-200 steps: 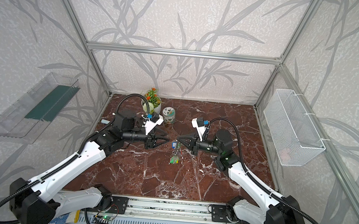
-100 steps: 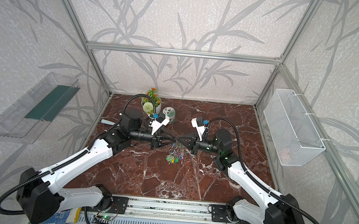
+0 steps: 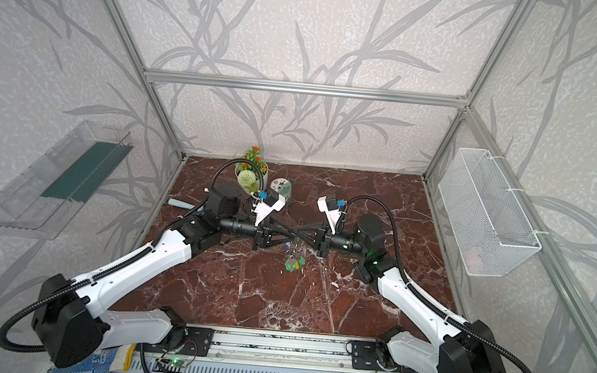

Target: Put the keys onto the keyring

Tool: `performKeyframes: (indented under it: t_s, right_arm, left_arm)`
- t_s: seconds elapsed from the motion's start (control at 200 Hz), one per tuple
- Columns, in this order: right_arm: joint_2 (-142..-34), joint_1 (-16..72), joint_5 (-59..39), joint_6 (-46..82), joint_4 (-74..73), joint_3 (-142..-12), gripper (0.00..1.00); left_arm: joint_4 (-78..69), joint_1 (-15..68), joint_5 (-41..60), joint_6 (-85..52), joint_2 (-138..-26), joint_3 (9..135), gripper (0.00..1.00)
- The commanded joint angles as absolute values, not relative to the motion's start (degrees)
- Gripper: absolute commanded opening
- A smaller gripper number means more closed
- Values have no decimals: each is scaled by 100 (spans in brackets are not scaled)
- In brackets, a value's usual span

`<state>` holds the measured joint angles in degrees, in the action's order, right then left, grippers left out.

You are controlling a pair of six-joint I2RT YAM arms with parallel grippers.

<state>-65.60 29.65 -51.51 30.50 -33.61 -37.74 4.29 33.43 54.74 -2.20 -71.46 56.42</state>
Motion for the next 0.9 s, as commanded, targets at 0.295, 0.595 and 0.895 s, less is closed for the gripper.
performKeyframes:
  t_s: [0.295, 0.595, 0.895]
  right_arm:
    - [-6482, 2978, -5208, 3138, -3994, -3999, 0]
    - [-6486, 2978, -5238, 3155, -4034, -3990, 0]
    - [-6486, 2979, -5299, 3216, -4103, -3955, 0]
  left_arm:
    - [384, 3361, 5455, -330, -7087, 5659, 12]
    - [544, 3366, 5405, -295, -7147, 5722, 6]
    - [1162, 3250, 5352, 20, -6986, 5954, 26]
